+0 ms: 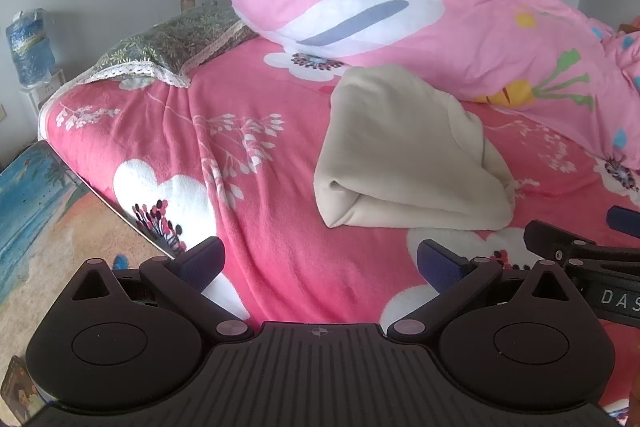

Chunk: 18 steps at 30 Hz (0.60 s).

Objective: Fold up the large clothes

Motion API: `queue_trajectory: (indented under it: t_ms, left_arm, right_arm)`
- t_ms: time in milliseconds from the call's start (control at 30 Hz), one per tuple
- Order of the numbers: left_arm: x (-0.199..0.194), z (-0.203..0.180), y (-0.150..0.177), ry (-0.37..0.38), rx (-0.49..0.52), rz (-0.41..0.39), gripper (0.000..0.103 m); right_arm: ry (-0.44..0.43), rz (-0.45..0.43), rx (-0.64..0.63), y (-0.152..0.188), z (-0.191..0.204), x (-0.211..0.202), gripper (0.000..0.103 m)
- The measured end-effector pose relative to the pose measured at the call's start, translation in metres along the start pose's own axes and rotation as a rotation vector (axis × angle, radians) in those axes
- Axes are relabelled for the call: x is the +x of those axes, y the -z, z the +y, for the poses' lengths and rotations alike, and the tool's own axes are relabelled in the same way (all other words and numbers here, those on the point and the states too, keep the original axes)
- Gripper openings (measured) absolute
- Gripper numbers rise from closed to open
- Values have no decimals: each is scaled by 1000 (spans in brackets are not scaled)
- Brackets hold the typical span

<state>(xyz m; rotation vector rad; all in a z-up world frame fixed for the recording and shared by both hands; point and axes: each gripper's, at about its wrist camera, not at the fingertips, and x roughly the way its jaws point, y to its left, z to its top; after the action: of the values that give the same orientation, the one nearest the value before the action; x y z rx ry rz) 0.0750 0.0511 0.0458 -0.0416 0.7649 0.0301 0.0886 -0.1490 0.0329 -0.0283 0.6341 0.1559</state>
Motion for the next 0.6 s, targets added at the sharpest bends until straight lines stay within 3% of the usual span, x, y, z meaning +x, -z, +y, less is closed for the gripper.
queue_trajectory:
  t_ms: [600]
  left_arm:
    - [-3, -2, -3, -6, -1, -6, 103]
  right_arm:
    - [-2, -9, -5, -2, 0, -2, 103]
